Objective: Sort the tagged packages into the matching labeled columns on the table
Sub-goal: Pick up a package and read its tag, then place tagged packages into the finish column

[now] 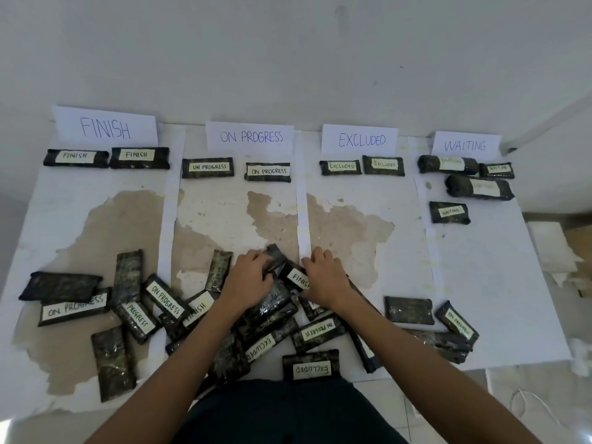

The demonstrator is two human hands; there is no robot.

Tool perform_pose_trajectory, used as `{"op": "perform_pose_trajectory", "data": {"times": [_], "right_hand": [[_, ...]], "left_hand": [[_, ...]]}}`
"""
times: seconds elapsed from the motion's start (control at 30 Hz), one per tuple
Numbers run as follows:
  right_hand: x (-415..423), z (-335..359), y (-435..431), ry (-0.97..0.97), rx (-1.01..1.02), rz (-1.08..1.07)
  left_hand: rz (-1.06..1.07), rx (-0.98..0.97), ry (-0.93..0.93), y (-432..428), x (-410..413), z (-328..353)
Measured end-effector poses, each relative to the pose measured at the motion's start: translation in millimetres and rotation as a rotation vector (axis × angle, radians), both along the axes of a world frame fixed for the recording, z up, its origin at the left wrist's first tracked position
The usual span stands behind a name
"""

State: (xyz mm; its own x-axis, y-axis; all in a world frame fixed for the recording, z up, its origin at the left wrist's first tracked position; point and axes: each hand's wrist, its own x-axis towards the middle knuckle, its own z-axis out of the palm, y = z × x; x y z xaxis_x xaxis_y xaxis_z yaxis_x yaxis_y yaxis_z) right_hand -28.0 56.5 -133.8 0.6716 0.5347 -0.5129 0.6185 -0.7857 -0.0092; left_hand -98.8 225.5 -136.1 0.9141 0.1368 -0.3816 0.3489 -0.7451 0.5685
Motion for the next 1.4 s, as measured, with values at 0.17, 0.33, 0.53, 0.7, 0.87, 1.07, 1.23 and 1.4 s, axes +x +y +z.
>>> {"op": "perform_pose_trajectory", "data": {"times": [0.17, 0.33, 0.53, 0.7, 0.87, 1.07, 1.23, 1.4], "right_hand": [[-16.4, -3.0, 3.9, -0.050, 0.131, -0.009], [-5.4, 8.9, 10.9, 0.005, 0.268, -0.081], [17.0, 36.6, 55.3, 0.015, 0.483, -0.025], [26.5, 46.3, 127.4, 0.057, 0.581, 0.051], [38.1, 42.4, 211.2, 0.075, 0.587, 0.154], [56.5, 22.4, 307.9, 0.109, 0.559, 0.251], [72.1, -7.2, 360.3, 0.128, 0.482, 0.295], [76.7, -30.9, 379.6, 0.129, 0.471, 0.323]], "left_hand": [[0.004, 0.004, -0.009, 1.6, 5.4, 1.2], [0.054, -0.003, -0.066, 13.1, 3.8, 6.7], [0.181, -0.014, -0.168, 62.7, -0.6, 20.0], [0.285, 0.045, -0.194, 128.1, -5.4, 27.7], [0.397, 0.106, -0.175, 194.1, -13.9, 27.2], [0.490, 0.148, -0.102, 256.3, -18.7, 13.5], [0.526, 0.143, -0.029, 281.6, -19.9, -4.7], [0.554, 0.109, -0.011, 288.5, -21.5, -22.4]]}}
